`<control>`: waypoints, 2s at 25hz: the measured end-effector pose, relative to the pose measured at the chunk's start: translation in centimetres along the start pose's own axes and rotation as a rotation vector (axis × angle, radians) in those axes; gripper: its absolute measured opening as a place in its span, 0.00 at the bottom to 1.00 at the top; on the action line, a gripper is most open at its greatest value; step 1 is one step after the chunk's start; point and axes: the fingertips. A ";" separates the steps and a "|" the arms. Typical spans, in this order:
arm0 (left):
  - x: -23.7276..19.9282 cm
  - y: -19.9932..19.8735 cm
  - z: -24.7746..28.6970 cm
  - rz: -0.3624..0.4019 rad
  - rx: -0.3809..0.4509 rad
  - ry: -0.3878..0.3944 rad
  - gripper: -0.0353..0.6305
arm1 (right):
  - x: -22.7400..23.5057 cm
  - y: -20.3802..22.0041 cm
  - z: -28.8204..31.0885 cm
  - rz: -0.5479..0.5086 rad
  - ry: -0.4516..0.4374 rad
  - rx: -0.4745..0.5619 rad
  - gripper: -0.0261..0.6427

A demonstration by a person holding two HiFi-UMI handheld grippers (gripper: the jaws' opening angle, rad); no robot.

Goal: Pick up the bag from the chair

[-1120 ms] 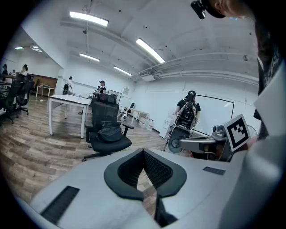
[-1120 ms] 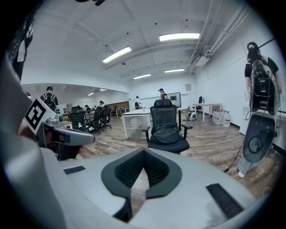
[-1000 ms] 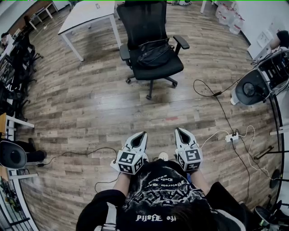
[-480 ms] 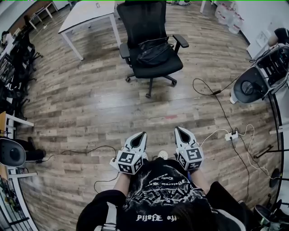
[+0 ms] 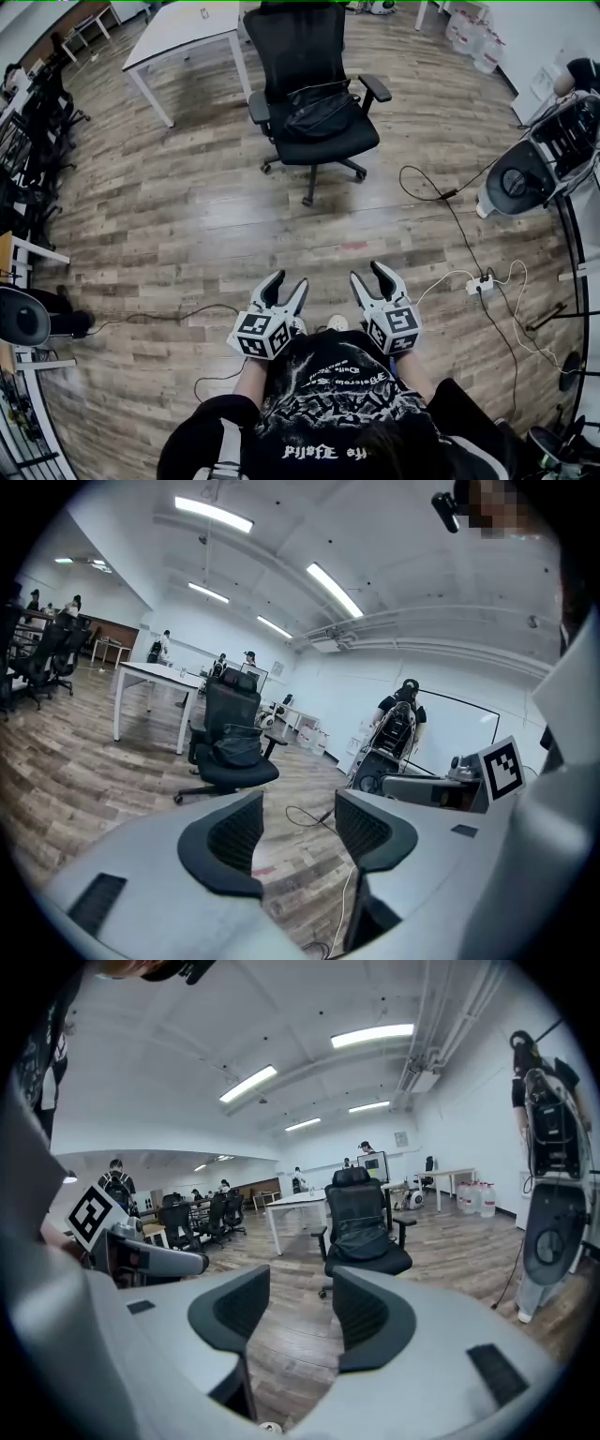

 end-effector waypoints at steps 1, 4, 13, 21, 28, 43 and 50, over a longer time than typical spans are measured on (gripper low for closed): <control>-0.1 0.1 0.0 0.003 -0.008 -0.003 0.44 | 0.1 0.0 -0.1 0.000 0.004 0.000 0.38; -0.2 0.2 0.0 0.016 -0.018 -0.015 0.50 | 0.6 0.0 -0.7 0.006 0.020 0.006 0.54; 1.6 -0.3 0.3 0.038 0.009 -0.025 0.62 | 2.4 -0.1 -2.3 0.017 0.059 0.018 0.54; 3.9 0.6 0.6 0.019 -0.006 0.015 0.62 | 3.2 0.7 -3.6 0.030 0.029 0.024 0.54; 6.2 1.0 1.7 -0.040 0.028 0.034 0.62 | 5.4 1.0 -4.9 0.016 0.025 0.035 0.54; 6.6 -2.0 11.1 0.018 -0.040 0.121 0.62 | 11.0 -0.5 -0.8 0.046 0.090 0.009 0.54; 2.3 -6.8 17.9 0.049 -0.052 0.175 0.62 | 12.6 -3.2 7.2 0.046 0.098 -0.024 0.54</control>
Point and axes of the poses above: the fingertips, and each gripper's own axes: z forward along the fingers, x to its right, y out of its underside, and after that the axes turned 13 degrees about -y, right-handed
